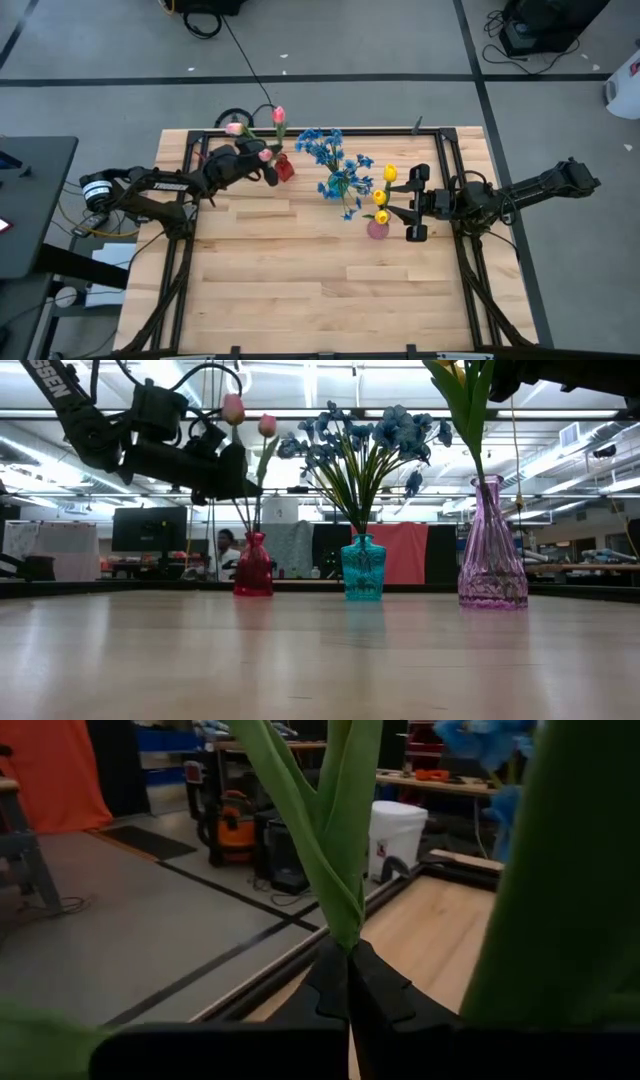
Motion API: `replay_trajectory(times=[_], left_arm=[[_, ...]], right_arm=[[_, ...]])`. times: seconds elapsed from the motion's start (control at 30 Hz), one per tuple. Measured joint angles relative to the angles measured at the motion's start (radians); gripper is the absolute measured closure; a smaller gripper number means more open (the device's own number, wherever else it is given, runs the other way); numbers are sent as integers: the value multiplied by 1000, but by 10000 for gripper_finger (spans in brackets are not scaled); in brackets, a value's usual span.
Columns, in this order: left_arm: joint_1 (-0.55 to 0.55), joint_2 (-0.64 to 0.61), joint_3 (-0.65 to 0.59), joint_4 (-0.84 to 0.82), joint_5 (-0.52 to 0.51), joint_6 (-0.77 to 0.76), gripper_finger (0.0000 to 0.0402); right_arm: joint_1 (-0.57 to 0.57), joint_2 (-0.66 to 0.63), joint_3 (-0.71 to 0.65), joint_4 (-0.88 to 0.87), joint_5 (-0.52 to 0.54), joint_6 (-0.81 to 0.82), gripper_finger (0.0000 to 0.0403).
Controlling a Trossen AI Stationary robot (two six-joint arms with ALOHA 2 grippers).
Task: Sort flowers into vase by color
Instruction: Put the pink tulip into the red flower vase
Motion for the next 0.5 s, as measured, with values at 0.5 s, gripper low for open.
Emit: replay_trajectory(times=[0.5], left_arm=[[0, -1, 0, -58, 15, -4, 347]], right_arm=[[0, 0, 0, -2, 0, 0, 192]])
